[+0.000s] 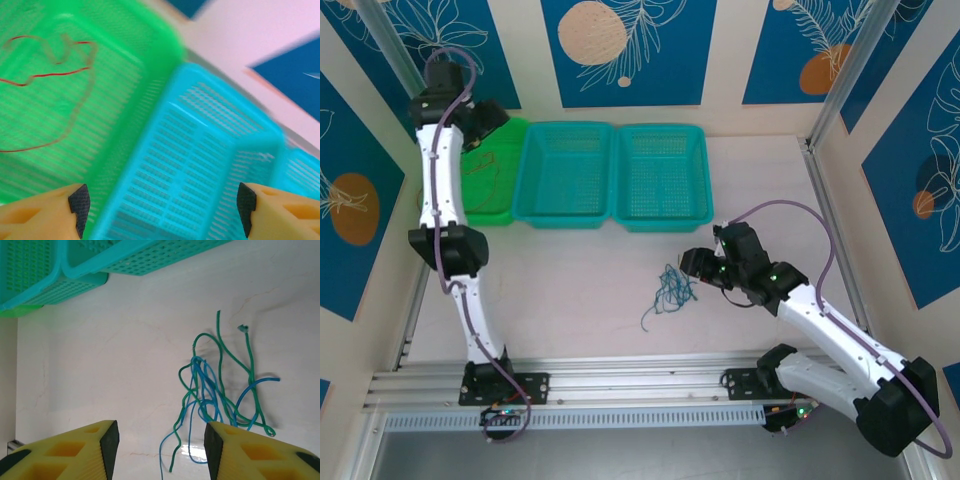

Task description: Untangle the cables

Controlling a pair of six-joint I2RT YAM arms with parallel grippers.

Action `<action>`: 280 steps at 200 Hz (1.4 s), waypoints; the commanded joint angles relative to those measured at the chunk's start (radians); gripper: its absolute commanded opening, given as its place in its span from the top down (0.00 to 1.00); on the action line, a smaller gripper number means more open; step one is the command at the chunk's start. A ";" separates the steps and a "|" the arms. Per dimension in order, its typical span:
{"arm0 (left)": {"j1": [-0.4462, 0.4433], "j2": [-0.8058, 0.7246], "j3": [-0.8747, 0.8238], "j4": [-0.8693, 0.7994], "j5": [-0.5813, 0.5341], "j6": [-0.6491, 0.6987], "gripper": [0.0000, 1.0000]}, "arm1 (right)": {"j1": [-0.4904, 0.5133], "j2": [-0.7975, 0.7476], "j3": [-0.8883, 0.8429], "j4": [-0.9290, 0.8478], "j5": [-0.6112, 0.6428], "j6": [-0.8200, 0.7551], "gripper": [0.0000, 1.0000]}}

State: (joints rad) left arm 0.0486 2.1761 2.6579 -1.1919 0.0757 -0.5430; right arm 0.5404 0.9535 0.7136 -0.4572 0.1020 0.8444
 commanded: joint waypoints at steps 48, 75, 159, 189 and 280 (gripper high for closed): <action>-0.492 -0.579 -0.741 0.501 0.065 0.096 0.22 | -0.166 0.031 -0.037 -0.003 -0.089 -0.025 0.46; -0.636 -0.731 -1.054 0.684 0.112 0.141 0.24 | -0.190 0.035 -0.047 -0.016 -0.100 -0.049 0.45; -1.024 -0.733 -1.651 0.912 0.194 0.211 0.36 | -0.186 0.121 -0.052 0.024 -0.189 -0.066 0.43; -1.054 -0.636 -1.749 0.937 0.165 0.222 0.37 | -0.168 0.138 -0.029 0.014 -0.208 -0.086 0.43; -1.064 -0.459 -1.818 1.071 0.082 0.246 0.54 | 0.008 0.249 0.011 -0.041 0.009 -0.039 0.28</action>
State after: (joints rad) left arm -1.0058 1.6653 0.8375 -0.1730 0.2195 -0.3332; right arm 0.5209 1.1614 0.6922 -0.4706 0.0422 0.7853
